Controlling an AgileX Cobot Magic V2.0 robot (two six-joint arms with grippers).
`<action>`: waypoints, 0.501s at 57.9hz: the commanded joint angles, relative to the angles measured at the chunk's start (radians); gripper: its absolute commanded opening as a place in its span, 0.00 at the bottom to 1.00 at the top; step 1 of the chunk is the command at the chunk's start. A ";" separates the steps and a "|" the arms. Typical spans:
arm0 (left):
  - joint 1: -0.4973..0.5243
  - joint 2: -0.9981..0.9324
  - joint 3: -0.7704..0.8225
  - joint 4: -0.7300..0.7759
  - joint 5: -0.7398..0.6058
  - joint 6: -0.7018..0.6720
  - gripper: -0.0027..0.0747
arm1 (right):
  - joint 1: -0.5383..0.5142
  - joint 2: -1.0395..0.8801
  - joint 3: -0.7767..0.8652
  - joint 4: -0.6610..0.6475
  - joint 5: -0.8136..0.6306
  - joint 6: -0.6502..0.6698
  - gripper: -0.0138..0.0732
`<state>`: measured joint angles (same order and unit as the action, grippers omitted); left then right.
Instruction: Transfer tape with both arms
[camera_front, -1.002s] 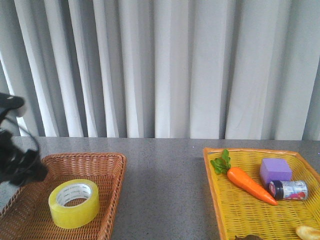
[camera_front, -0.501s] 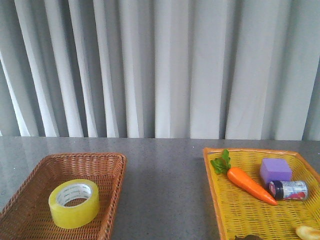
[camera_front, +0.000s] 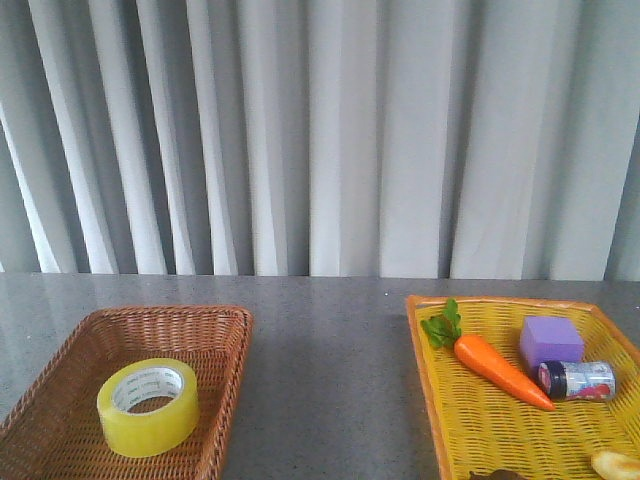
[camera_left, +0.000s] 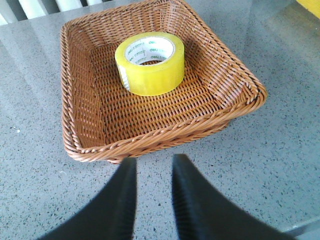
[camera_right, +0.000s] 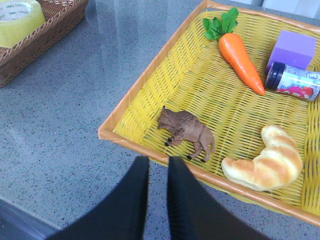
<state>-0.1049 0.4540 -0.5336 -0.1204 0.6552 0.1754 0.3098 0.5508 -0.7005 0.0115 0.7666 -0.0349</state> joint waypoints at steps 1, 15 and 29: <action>0.004 0.006 -0.024 -0.017 -0.077 -0.010 0.04 | -0.006 0.003 -0.024 0.001 -0.062 -0.001 0.15; 0.004 0.006 -0.024 -0.017 -0.075 -0.008 0.03 | -0.006 0.003 -0.024 -0.002 -0.065 -0.001 0.15; 0.004 0.006 -0.024 -0.017 -0.075 -0.008 0.03 | -0.006 0.003 -0.024 -0.003 -0.065 -0.001 0.15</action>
<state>-0.1049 0.4540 -0.5336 -0.1220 0.6494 0.1754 0.3098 0.5508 -0.7005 0.0106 0.7676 -0.0349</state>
